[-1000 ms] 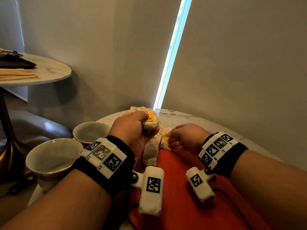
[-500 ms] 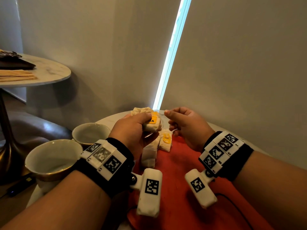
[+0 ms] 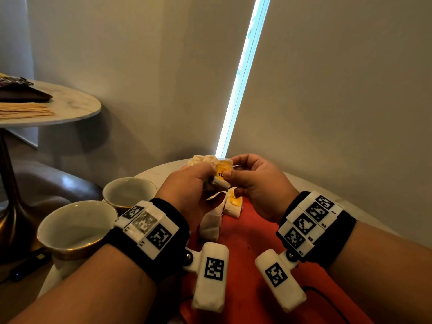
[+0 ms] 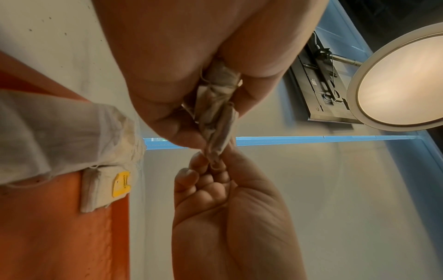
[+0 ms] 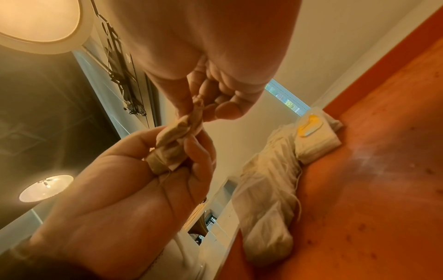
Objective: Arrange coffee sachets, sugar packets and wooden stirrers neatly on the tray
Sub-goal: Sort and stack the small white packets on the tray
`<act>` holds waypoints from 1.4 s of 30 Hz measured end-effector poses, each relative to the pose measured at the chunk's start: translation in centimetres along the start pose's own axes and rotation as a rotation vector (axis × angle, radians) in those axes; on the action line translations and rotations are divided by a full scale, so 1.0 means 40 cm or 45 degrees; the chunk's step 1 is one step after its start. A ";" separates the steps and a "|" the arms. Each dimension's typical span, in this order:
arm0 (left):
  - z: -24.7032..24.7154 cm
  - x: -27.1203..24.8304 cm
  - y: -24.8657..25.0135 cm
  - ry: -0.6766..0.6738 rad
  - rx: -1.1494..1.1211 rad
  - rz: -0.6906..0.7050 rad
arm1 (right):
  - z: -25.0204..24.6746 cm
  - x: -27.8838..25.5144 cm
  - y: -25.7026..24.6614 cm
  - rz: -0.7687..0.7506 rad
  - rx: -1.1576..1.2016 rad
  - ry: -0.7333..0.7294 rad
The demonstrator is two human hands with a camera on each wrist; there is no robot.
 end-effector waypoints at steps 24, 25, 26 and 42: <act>0.012 -0.011 0.007 -0.043 -0.100 0.043 | -0.007 -0.020 0.016 -0.031 -0.113 0.051; 0.013 -0.009 0.006 -0.036 -0.111 0.038 | -0.007 -0.021 0.016 -0.028 -0.120 0.042; 0.013 -0.009 0.005 -0.025 -0.119 0.034 | -0.007 -0.022 0.016 -0.027 -0.127 0.033; -0.005 -0.001 0.011 0.066 -0.031 0.014 | -0.014 -0.030 0.013 -0.083 -0.153 0.036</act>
Point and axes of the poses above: each hand's wrist, its own x-axis towards the middle knuckle, its own z-axis out of the palm, y = z × x, the point moved 4 cm from there along x, towards the middle knuckle, and after that the axes turned 15 degrees about -z, right-handed, at the moved point
